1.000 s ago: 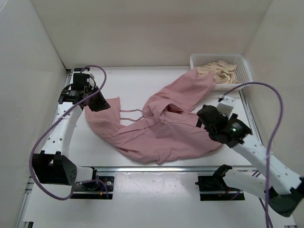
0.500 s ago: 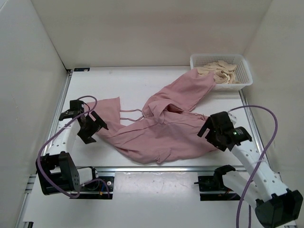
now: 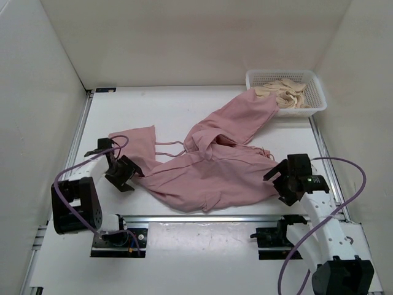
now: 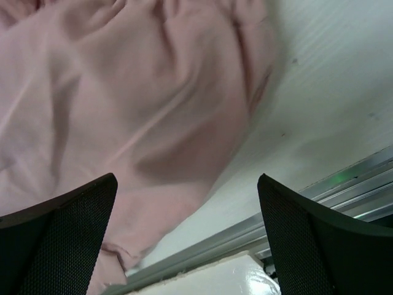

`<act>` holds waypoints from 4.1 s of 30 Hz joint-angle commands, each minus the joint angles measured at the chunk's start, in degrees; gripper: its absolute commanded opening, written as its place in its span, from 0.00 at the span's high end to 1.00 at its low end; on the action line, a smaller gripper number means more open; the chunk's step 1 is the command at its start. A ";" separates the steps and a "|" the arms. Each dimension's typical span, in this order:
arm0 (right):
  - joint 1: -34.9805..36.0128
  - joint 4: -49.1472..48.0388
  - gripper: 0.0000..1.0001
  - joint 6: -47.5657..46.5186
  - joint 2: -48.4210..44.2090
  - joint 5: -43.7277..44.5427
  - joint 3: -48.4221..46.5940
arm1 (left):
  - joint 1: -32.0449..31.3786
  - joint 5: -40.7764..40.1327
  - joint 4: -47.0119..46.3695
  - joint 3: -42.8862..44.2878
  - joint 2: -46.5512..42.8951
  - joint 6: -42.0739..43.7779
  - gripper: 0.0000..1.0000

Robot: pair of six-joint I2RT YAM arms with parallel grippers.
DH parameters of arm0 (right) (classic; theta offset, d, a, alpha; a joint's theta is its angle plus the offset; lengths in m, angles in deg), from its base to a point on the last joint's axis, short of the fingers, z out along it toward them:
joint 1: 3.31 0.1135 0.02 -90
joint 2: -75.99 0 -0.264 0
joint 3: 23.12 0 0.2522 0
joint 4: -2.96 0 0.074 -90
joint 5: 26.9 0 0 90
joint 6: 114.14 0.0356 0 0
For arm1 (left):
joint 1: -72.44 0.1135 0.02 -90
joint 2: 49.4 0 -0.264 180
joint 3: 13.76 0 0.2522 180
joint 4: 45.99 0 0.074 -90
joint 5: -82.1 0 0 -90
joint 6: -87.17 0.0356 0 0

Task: Fold and stack the trousers
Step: Flatten the trousers out

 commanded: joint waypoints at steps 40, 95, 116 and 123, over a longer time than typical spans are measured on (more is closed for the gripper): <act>-4.90 -5.00 1.00 -16.06 11.19 3.62 -19.44 | -9.44 -21.63 23.43 68.02 22.92 10.60 0.38; -8.42 5.71 1.00 -23.45 22.05 3.70 -63.37 | 10.62 -5.44 21.64 78.96 10.95 5.76 0.90; -6.85 0.37 0.02 -20.88 14.31 -6.36 -41.03 | 8.60 -2.11 20.76 52.01 -6.21 14.03 0.00; 3.27 -0.16 0.00 -25.64 50.15 -2.80 -62.99 | 5.88 -0.17 20.67 46.48 -6.21 19.30 0.00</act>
